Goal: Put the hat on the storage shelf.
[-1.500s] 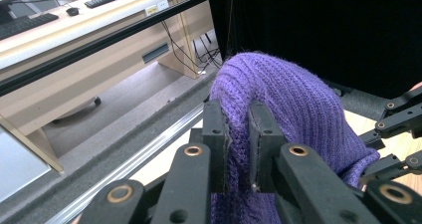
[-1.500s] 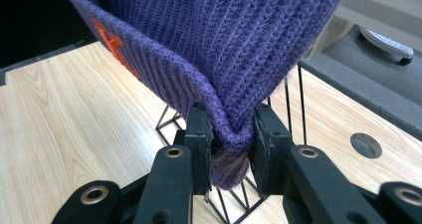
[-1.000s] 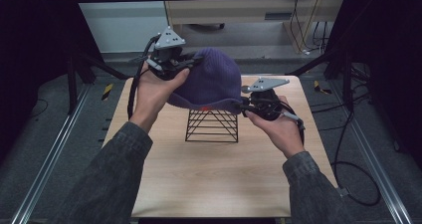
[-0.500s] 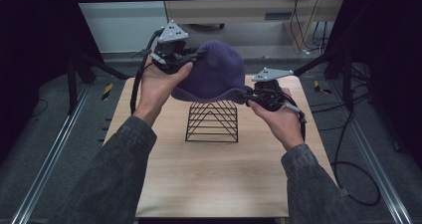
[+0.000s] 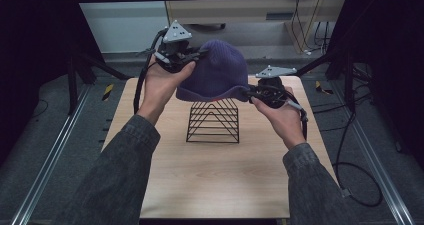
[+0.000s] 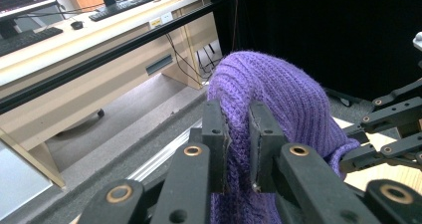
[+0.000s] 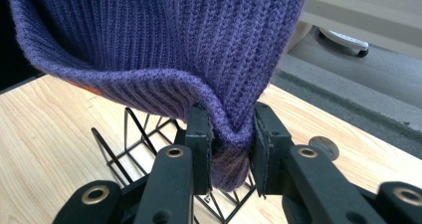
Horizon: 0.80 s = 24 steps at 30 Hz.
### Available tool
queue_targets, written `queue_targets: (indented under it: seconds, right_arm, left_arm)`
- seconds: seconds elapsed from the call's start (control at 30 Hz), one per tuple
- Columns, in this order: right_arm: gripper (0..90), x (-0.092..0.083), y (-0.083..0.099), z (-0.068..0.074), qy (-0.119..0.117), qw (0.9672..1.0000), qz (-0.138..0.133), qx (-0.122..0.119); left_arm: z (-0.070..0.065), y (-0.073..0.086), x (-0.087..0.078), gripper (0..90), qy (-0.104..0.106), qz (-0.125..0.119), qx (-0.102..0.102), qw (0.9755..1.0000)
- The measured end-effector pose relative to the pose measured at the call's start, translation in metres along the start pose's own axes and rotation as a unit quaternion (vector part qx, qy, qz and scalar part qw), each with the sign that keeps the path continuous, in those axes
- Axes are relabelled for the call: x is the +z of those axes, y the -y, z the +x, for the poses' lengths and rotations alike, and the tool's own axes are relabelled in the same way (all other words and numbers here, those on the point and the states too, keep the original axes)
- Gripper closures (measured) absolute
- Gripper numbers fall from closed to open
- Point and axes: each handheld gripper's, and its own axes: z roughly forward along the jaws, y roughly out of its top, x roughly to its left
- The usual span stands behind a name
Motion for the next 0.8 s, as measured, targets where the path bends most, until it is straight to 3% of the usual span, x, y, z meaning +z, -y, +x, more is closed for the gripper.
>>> queue_targets:
  seconds: [0.33, 0.63, 0.8]
  right_arm:
    - [72.6, -0.010, -0.007, 0.010, -0.015, 0.9998, 0.001, -0.011]
    - [72.3, 0.009, 0.001, 0.013, -0.019, 0.9988, 0.041, -0.020]
    - [72.4, 0.013, 0.004, 0.014, -0.024, 0.9983, 0.049, -0.022]
  left_arm:
    - [0.001, 0.001, -0.010, 80.0, -0.005, -0.001, -0.010, 0.9999]
    - [0.011, 0.024, 0.006, 79.9, -0.004, 0.024, -0.025, 0.9994]
    - [0.015, 0.033, 0.010, 79.8, -0.003, 0.035, -0.034, 0.9988]
